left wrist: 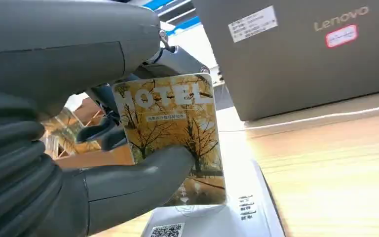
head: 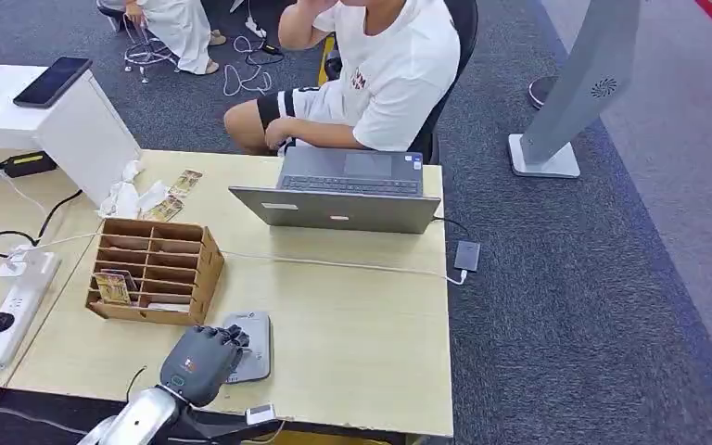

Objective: Pass the card to the sensor for recognition and then transmit it.

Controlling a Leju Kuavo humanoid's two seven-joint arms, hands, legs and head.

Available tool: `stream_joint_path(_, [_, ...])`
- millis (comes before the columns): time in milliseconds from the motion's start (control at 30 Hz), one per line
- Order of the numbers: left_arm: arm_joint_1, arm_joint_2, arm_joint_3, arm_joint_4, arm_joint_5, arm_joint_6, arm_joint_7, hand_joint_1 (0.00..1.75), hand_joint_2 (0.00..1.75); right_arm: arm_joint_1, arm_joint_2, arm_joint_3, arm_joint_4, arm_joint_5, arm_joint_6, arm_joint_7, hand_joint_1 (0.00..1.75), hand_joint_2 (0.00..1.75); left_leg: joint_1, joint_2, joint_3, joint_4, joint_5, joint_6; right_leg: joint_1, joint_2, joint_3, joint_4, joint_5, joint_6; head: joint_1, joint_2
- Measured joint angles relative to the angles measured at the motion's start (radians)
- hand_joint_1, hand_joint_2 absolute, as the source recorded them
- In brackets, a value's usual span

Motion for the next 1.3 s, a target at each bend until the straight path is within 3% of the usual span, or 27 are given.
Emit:
stream_joint_path(333, [0.02,-0.074,0.003,0.001,0.154,0.024,0.008,1.75,1.75,0.0,0.004,-0.013,0.0,0.015,0.001,0.003,0.0,1.75,0.0,0.0,0.0,0.0,0.0,0.0,0.0,0.0,0.0,0.0,0.0,0.0,0.0,0.0])
stream_joint_path(500, [0.028,-0.113,0.011,0.001,0.177,0.028,0.008,1.75,1.75,0.0,0.005,-0.019,0.0,0.017,0.001,0.003,0.0,1.75,0.0,0.0,0.0,0.0,0.0,0.0,0.0,0.0,0.0,0.0,0.0,0.0,0.0,0.0])
stream_joint_path(933, [0.04,-0.137,0.031,0.003,0.183,0.037,0.013,1.75,1.75,0.0,0.006,-0.025,-0.002,0.029,0.001,0.001,0.0,1.75,0.0,0.0,0.0,0.0,0.0,0.0,0.0,0.0,0.0,0.0,0.0,0.0,0.0,0.0])
stream_joint_path(1300, [0.04,-0.135,0.068,0.003,0.069,0.008,0.096,1.75,1.75,0.0,0.007,-0.033,-0.002,0.047,0.001,0.0,0.0,1.75,0.0,0.0,0.0,0.0,0.0,0.0,0.0,0.0,0.0,0.0,0.0,0.0,0.0,0.0])
